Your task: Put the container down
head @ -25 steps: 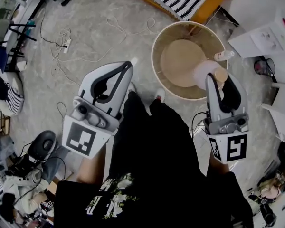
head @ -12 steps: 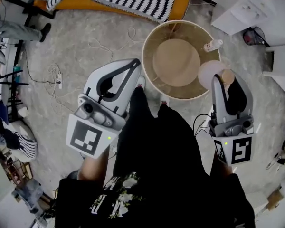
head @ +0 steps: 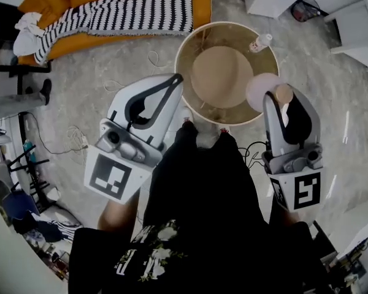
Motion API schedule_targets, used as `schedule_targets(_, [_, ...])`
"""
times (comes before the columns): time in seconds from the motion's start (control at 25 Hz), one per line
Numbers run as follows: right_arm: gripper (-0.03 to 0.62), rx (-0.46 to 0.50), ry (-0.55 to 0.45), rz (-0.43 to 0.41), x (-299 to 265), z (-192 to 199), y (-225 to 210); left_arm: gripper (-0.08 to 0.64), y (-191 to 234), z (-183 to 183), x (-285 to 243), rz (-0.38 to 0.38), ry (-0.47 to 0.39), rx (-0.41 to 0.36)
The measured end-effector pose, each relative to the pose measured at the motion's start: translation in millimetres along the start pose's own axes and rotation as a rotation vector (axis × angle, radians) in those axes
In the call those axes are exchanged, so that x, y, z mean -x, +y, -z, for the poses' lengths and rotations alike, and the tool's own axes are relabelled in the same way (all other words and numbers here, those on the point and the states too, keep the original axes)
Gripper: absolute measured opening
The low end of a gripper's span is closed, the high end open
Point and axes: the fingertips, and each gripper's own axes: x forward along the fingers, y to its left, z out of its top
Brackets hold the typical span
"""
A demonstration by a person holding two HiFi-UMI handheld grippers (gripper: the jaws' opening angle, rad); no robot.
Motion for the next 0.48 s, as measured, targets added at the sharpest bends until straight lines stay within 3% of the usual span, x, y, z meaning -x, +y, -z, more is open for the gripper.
schedule_targets(0.28, [0.121,-0.019,0.093,0.188,-4,34,-25,0.005,-5,35,-64,0.245,0.014,0.004])
schedule_targets(0.48, [0.121,-0.062,0.124,0.266,28,61,-65,0.005,-41,47,-116,0.306,0.022,0.012])
